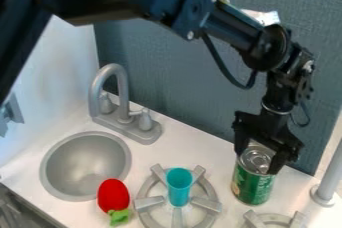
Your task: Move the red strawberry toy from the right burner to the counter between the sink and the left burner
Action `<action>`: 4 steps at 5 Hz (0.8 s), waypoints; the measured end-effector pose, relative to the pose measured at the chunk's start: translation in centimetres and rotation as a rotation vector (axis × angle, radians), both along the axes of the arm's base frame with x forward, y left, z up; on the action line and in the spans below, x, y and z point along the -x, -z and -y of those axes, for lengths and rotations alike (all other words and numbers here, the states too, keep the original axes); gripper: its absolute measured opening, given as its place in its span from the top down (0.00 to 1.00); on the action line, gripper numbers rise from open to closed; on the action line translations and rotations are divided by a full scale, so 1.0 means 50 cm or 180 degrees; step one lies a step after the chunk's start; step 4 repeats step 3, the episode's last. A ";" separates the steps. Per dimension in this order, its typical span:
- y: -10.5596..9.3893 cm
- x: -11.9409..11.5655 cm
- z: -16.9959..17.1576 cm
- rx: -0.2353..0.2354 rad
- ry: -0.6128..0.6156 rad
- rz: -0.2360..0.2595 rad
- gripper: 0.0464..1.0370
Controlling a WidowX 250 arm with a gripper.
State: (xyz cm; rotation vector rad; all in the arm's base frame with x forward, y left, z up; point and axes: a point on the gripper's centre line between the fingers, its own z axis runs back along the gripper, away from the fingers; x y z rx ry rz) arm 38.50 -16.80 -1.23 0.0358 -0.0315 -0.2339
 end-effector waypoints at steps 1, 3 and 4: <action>-0.004 0.004 0.011 0.0086 0.0244 -0.0086 0.04; -0.004 0.006 0.011 0.0082 0.0265 -0.0106 0.04; -0.004 0.006 0.011 0.0082 0.0265 -0.0106 0.04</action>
